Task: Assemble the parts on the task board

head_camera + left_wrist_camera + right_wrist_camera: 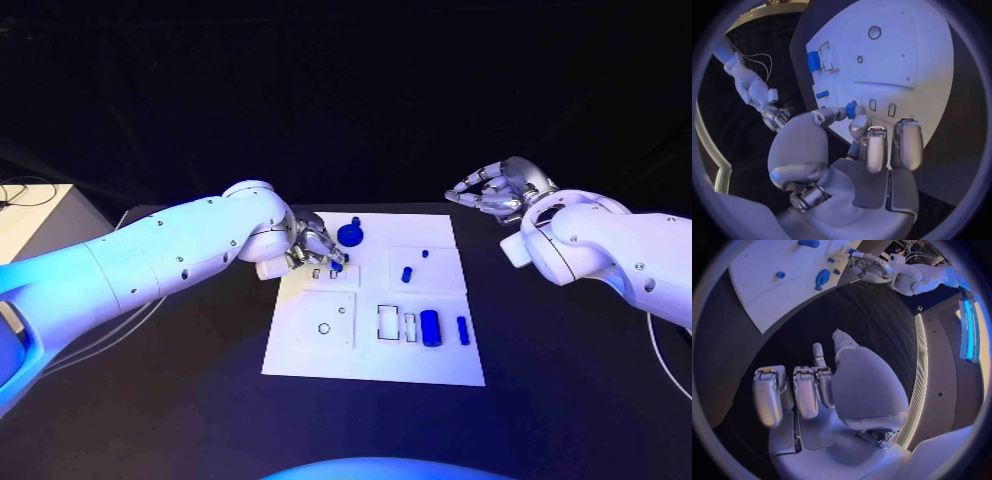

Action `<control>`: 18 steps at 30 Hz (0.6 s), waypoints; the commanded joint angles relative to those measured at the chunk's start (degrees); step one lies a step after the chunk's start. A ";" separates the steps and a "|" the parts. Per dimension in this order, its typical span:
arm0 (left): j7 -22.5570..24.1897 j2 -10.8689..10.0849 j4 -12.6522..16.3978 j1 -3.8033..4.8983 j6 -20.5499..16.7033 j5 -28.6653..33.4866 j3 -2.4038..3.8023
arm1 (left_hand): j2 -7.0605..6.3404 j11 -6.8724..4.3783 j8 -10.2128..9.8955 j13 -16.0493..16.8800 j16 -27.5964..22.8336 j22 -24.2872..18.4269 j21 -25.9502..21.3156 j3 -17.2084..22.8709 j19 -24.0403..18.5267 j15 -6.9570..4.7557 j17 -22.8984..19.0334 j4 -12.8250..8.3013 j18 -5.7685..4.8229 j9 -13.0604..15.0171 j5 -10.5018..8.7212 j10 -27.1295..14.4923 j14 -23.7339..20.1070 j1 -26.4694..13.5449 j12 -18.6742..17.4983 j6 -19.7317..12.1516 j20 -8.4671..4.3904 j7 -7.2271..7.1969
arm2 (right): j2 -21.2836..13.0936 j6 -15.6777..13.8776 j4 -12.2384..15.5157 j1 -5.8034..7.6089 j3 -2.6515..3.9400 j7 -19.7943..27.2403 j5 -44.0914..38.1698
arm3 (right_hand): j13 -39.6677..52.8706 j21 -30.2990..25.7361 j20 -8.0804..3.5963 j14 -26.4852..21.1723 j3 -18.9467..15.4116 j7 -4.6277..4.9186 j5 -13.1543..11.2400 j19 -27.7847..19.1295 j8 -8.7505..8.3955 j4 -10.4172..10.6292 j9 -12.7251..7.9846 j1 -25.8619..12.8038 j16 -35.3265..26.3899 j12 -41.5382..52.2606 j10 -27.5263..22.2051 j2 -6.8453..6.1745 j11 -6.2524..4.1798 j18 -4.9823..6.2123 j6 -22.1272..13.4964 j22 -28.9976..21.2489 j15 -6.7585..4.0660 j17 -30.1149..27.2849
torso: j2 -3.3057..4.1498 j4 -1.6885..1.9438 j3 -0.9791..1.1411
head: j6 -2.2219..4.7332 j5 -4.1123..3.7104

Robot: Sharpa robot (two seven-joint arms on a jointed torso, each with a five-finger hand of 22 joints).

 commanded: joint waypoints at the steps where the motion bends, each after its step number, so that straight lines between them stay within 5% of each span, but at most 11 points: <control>1: 0.92 0.16 0.63 0.02 -4.83 -4.43 -0.07 | -0.08 0.07 0.20 0.27 0.18 0.38 0.25 11.22 0.42 -0.45 15.09 -11.71 -1.08 0.14 0.58 0.60 5.89 -0.68 0.28 1.87 -0.12 -1.39 | -0.04 0.44 -0.02 -0.06 0.00 0.26 -0.54 | 10.30 0.01 -0.26 4.78 0.21 0.14 -0.36 4.82 0.21 0.00 0.07 -0.50 -0.22 -0.14 1.14 -0.10 0.13 0.29 -0.34 13.20 -0.21 9.85 | 0.04 -0.08 0.03 | -0.01 0.21; 18: 0.62 0.52 2.32 -0.32 -5.80 -11.98 -1.07 | -0.07 -0.04 0.22 0.01 0.18 0.62 0.34 11.15 0.59 -0.54 15.09 -11.74 -1.13 0.26 0.97 0.67 5.89 -0.74 0.15 2.10 -0.21 -1.51 | -0.16 1.01 0.02 -0.21 -0.01 -0.11 -0.38 | 10.25 -0.07 -0.26 4.76 0.22 0.16 -0.17 4.78 0.19 0.01 0.14 -0.59 -0.27 -0.18 1.10 -0.09 0.14 0.32 -0.43 13.14 -0.20 9.72 | 0.25 -0.08 0.01 | -0.45 0.36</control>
